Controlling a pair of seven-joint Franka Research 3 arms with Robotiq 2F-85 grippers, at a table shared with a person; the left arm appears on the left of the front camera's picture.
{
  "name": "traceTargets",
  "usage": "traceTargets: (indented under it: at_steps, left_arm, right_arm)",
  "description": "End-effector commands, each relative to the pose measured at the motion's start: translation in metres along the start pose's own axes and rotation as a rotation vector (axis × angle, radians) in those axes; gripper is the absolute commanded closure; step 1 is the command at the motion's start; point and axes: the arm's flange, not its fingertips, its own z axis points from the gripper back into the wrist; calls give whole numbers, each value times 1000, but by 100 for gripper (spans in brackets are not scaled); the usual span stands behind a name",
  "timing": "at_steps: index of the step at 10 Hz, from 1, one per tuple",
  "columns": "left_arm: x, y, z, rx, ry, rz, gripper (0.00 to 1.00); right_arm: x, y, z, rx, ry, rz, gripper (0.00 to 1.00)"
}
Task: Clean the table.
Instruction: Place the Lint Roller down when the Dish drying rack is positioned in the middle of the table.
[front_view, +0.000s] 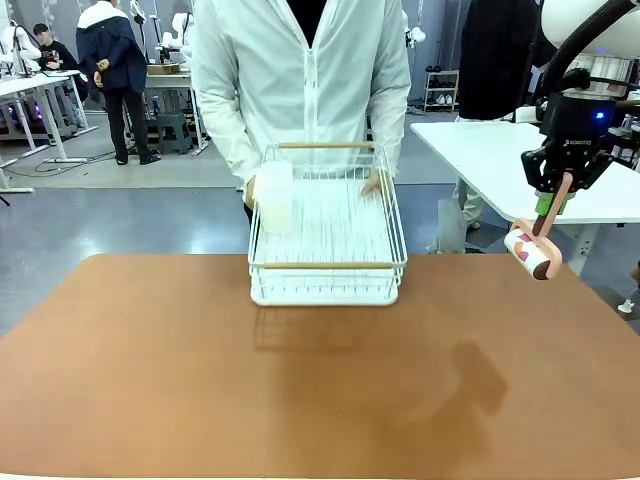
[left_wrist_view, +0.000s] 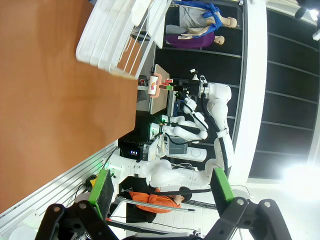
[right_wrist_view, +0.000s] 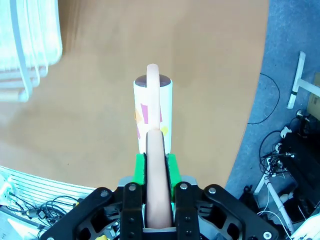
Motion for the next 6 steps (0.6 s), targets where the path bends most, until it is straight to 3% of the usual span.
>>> traceTargets:
  at_steps: [1,6]
  left_arm:
    - [-3,-1,2,-4,-4,-2,0]
    - [-3,-1,2,-4,-4,-2,0]
  right_arm:
    - [1,-1,3,-18,-4,-7,79]
    - [1,-1,3,-18,-4,-7,79]
